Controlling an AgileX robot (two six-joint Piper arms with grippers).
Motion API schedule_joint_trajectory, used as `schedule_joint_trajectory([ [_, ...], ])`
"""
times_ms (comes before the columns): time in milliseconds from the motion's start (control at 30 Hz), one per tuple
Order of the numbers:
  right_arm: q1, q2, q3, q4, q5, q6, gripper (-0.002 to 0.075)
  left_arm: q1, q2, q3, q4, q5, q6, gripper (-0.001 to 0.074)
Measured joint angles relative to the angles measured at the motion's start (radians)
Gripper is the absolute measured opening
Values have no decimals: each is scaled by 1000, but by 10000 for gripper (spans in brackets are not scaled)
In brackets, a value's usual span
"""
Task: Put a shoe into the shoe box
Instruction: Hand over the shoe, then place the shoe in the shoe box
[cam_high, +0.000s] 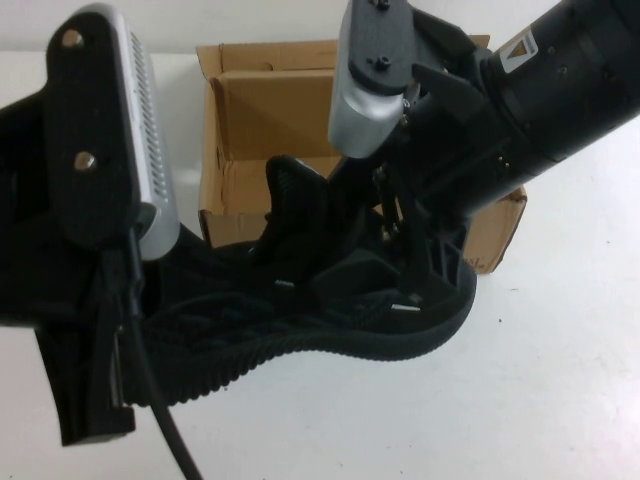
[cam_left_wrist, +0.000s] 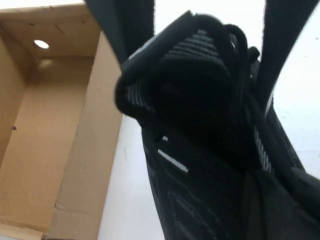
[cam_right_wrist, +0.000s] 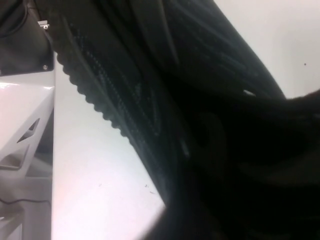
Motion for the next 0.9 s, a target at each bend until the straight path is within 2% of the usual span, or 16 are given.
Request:
schedule_joint_trajectory([
  [67,0,0,0,2,0,0,351,0,0,0,2,-12,0,20],
  [133,0,0,0,-2,-3,-12,173,0,0,0,6,-26,0,18],
  [200,0,0,0,-6,-8,-30,88,0,0,0,8,-60,-2,18],
  [300,0,0,0,-12,-17,-41,39,0,0,0,8,-108,-33,18],
  [500,0,0,0,-17,-31,-41,32,0,0,0,5,-173,-138,38],
  [567,0,0,0,-17,-26,-41,31,0,0,0,-8,-210,-187,114],
  [733,2,0,2,-32,-1,-17,25,0,0,0,-23,-324,-416,540],
  [767,2,0,2,-37,-1,-12,24,0,0,0,-23,-353,-461,594],
  [833,2,0,2,-39,1,-6,24,0,0,0,-25,-414,-524,651],
  [900,2,0,2,-39,1,0,24,0,0,0,-27,-469,-551,668],
])
